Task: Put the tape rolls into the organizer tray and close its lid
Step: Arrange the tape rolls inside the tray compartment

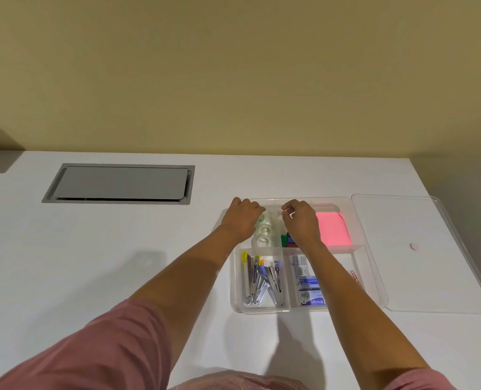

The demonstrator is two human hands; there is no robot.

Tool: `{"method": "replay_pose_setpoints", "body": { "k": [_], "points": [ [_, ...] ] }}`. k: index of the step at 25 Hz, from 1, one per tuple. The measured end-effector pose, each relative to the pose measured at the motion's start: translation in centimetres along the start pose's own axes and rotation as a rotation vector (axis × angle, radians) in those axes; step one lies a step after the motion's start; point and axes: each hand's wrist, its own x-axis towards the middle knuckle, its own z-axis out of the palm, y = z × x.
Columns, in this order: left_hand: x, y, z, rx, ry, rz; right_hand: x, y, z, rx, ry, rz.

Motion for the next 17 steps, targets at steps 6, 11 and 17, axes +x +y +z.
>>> {"method": "replay_pose_setpoints", "body": {
  "k": [6, 11, 17],
  "points": [
    [0.9, -0.4, 0.9, 0.116, -0.058, 0.048, -0.3, -0.3, 0.5, -0.021, -0.038, -0.067],
    [1.3, -0.7, 1.2, 0.145, -0.044, 0.061, -0.6, -1.3, 0.7, -0.205, -0.132, -0.213],
    [1.3, -0.6, 0.6, 0.121, -0.072, 0.056, -0.5, -2.6, 1.6, -0.462, -0.379, -0.316]
  ]
}}
